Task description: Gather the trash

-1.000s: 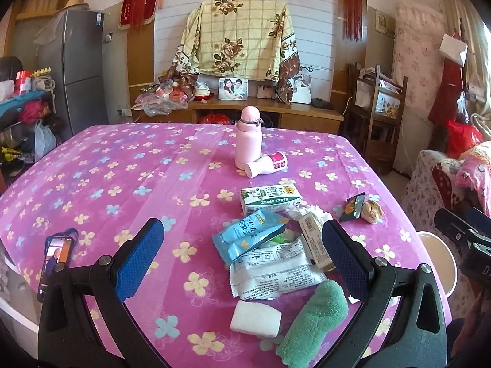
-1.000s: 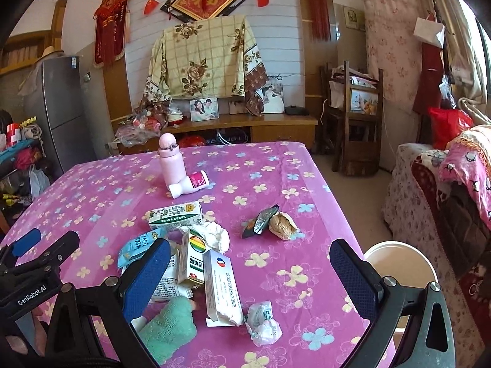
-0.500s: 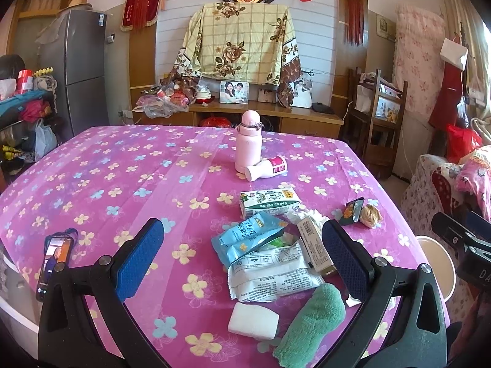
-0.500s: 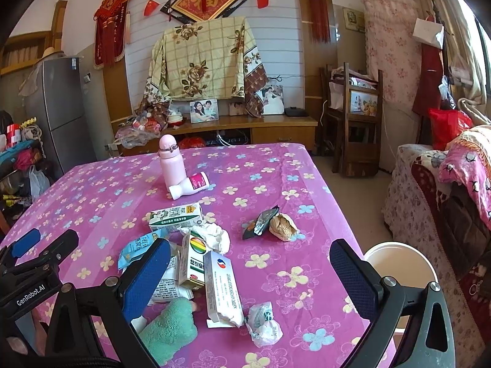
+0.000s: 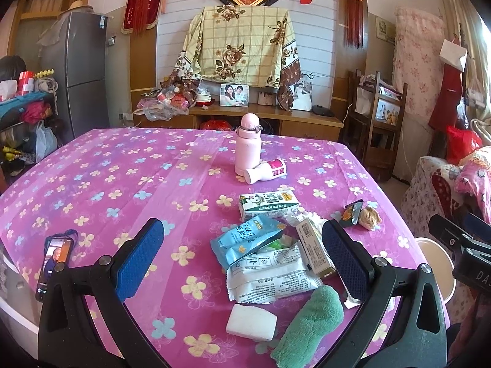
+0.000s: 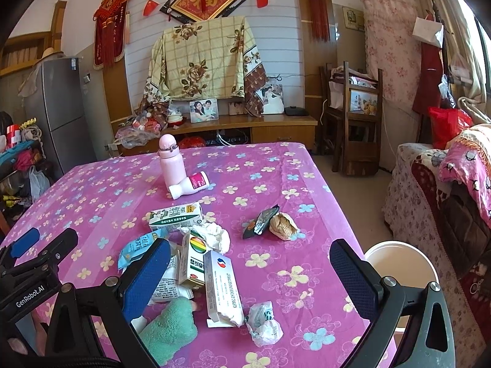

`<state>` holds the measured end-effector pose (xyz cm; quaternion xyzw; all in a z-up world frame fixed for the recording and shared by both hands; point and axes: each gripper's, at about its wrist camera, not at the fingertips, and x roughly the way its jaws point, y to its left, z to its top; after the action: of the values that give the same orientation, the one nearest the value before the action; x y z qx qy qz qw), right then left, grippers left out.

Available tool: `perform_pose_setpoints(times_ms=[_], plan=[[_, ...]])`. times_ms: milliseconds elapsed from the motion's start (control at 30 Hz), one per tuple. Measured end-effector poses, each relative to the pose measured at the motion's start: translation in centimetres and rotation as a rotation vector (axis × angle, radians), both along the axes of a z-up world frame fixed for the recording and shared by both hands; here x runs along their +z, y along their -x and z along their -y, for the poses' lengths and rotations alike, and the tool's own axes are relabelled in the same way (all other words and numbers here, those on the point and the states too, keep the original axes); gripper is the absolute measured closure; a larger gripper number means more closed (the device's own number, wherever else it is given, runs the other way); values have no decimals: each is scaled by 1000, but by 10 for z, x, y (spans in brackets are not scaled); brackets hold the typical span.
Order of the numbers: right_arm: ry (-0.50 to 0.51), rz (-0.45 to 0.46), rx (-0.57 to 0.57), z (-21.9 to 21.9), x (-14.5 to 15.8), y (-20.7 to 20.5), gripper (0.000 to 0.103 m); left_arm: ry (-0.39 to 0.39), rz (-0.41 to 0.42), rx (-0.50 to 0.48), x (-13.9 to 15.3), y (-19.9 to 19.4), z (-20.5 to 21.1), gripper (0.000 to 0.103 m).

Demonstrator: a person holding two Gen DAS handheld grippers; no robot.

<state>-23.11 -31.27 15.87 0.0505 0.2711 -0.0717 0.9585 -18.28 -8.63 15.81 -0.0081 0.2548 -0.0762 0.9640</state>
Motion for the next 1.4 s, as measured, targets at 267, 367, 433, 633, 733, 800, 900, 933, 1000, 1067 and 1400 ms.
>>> perform_pose_setpoints(times_ms=[267,367,433,633,733,800,900,933,1000,1067,1400], plan=[[-3,-1,-1,0,0,0,0,0,1,0,0,0,-1,1],[-5,-1,-2,1,0,0,0,-1,1,-1,0,0,-1,1],[-6,-1,0,1,0,0,0,0,2,1,0,0,-1,1],[-5,-1,-3,1,0,0,0,-1,5,3,0,0,0,1],[-9,0,-6,2,-1,1,0,0,5,3,0,0,0,1],[-10,1,-6,2,-1,1,0,-1,5,3,0,0,0,1],[-8,-1,-6,3,0,1,0,-1,7,3,0,0,0,1],[-9,-1,-8,3,-1,1,0,-2,8,4,0,0,0,1],[-12,-1,-7,3,-1,1,0,-1,6,3,0,0,0,1],[-14,0,-9,4,-1,2,0,0,6,2,0,1,-1,1],[-10,5,-10,4,0,1,0,2,12,5,2,0,-2,1]])
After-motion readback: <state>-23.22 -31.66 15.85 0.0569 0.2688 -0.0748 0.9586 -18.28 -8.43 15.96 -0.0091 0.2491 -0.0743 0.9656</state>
